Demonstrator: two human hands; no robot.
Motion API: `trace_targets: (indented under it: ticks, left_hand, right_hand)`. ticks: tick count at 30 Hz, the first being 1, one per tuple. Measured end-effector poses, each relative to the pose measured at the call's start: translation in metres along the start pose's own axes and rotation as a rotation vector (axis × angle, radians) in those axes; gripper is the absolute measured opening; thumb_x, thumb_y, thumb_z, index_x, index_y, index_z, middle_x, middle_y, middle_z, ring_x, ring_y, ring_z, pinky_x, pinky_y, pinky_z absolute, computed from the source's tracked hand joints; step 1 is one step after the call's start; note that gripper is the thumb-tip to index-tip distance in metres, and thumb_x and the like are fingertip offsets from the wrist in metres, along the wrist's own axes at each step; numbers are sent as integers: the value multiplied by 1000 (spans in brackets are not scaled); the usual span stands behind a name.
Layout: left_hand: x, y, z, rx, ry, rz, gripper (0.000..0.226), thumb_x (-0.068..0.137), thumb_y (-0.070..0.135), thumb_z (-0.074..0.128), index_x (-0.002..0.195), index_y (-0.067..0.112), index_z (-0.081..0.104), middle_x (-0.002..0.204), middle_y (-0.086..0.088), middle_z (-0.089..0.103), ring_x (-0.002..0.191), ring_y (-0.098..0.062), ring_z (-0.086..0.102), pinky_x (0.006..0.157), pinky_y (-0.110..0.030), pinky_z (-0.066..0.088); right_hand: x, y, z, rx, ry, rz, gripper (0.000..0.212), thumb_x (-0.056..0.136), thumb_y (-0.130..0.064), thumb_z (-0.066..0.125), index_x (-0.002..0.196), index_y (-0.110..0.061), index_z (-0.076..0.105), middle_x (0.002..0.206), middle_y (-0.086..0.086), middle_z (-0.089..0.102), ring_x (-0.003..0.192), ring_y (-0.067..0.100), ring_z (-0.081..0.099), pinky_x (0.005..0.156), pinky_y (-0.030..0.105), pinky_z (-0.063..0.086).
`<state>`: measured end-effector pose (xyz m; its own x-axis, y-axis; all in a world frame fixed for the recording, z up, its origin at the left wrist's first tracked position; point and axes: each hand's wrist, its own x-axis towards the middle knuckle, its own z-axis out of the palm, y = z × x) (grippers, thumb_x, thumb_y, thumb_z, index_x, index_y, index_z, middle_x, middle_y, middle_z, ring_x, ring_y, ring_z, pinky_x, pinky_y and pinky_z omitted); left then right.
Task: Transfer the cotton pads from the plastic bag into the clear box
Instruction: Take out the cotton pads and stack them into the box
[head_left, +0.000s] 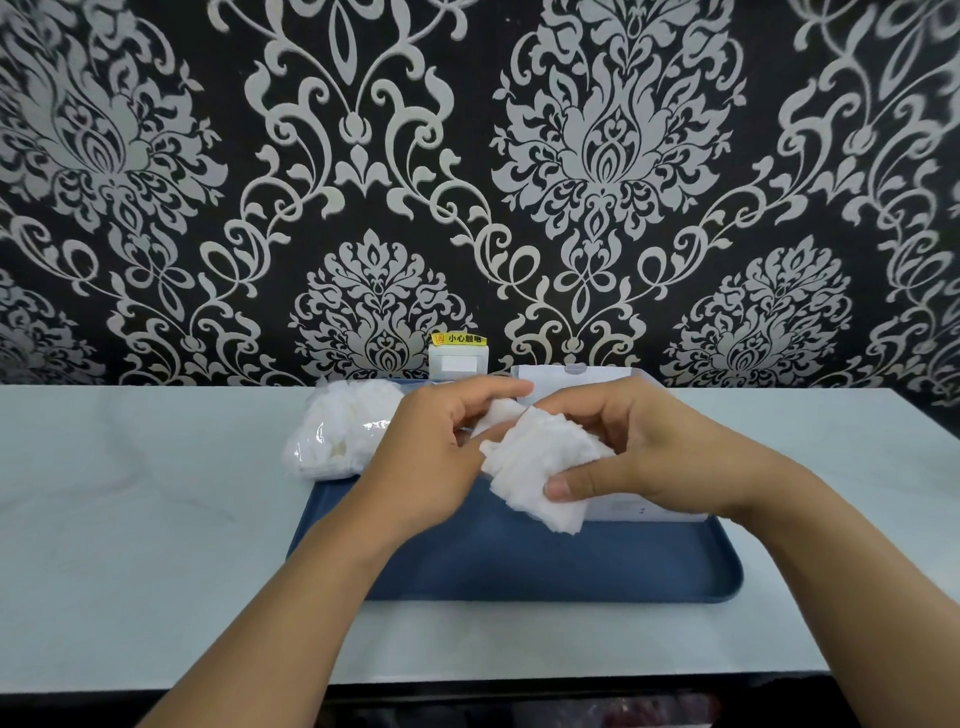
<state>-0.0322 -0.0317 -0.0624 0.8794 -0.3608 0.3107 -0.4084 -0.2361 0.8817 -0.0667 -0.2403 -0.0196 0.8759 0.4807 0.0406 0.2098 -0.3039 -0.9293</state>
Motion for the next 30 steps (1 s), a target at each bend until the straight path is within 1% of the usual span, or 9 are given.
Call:
trace_targets:
  ticks: [5,9,14,17,19,21,23,27,30]
  left_hand:
    - [7,9,4,-213,15,-159,33,94,4,67,121,23,64,94,-4,81,85,-27,75,80,-51,59]
    - [8,12,9,-333,-3,-293,15,96,11,66,109,14,70,92,-8,80,79,-20,72,71,-35,56]
    - [12,13,9,-348,0,-331,17,101,16,59,102,11,75,83,0,78,70,-11,67,62,-23,53]
    - [16,23,14,-428,41,-383,38,102,39,51,102,10,75,82,-3,75,73,-15,68,60,-25,54]
    - [20,33,22,-454,-1,-348,41,92,47,59,111,12,71,99,-9,78,82,-19,74,67,-33,63]
    - [25,38,31,-451,54,-305,36,91,33,68,121,15,64,114,-12,75,95,-23,75,79,-41,64]
    - [31,38,35,-517,160,-273,31,98,24,62,127,13,59,119,-13,72,104,-27,73,83,-39,63]
    - [36,37,38,-584,236,-242,33,101,30,58,131,17,58,123,-7,72,112,-26,70,91,-39,59]
    - [32,35,50,-504,102,-214,38,98,34,59,134,22,57,122,-2,73,114,-20,69,100,-44,54]
  right_hand:
    - [6,1,-8,-53,10,85,30,79,-3,82,107,1,71,104,23,74,89,23,67,88,46,54]
    - [7,7,-2,-1,89,90,32,72,-3,86,101,2,73,98,19,77,87,19,70,86,40,56]
    - [8,10,-7,132,160,87,30,76,-2,80,104,1,72,93,12,77,84,17,70,78,28,57]
    - [13,9,-9,161,272,118,45,71,1,84,112,-2,66,97,26,74,82,30,71,79,39,58]
    - [20,6,-10,163,386,115,54,66,4,87,113,-6,64,97,28,74,82,34,73,79,42,59]
    - [26,2,-10,238,451,73,55,69,14,81,117,-4,63,101,26,73,83,29,72,78,37,60]
    - [31,-3,-11,433,493,12,53,78,14,72,125,-6,60,104,16,72,89,22,69,80,33,57]
    - [44,-12,2,441,715,16,60,89,-44,59,144,-23,47,136,-5,56,125,14,53,106,42,46]
    - [58,-16,24,372,622,122,96,72,-87,46,149,-32,39,149,-5,51,137,16,47,114,51,36]
